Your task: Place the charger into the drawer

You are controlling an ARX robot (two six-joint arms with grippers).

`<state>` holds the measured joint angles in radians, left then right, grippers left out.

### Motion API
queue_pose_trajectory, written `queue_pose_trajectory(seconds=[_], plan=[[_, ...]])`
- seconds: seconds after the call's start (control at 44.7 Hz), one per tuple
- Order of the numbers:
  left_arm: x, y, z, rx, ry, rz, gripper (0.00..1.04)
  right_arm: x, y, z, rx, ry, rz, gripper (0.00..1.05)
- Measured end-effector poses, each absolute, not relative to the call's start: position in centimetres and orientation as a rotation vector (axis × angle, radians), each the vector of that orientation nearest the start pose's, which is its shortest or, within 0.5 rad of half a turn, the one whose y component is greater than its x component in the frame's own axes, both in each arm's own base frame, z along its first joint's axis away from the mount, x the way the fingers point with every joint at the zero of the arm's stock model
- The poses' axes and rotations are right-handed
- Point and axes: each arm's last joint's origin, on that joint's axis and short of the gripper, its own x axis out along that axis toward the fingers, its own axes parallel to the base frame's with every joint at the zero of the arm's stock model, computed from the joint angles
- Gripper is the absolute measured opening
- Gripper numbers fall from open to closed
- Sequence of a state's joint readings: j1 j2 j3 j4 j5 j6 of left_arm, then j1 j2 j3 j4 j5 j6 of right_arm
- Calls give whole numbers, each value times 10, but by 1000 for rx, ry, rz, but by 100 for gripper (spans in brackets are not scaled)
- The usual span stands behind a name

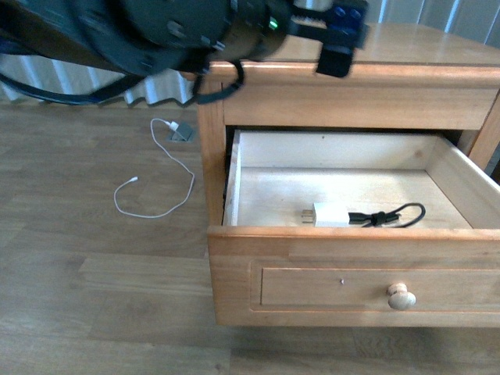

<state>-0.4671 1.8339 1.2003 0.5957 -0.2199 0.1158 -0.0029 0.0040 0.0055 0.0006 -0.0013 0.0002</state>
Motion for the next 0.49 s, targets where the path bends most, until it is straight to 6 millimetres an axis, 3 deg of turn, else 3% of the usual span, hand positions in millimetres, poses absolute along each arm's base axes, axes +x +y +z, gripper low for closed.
queue_pose_trajectory(seconds=[0.045,0.134,0.246,0.492], plan=[[363,-167,267,132,5,-210,99,98,0,165,0,-2,-1,96],[318,-127,286,126,-29,-93,99,98,0,165,0,-2,-1,96],[274,-104,293,124,-40,1,99,98,0,165,0,-2,-1,96],[188,-65,278,67,5,234,99,98,0,165,0,-2,-1,96]])
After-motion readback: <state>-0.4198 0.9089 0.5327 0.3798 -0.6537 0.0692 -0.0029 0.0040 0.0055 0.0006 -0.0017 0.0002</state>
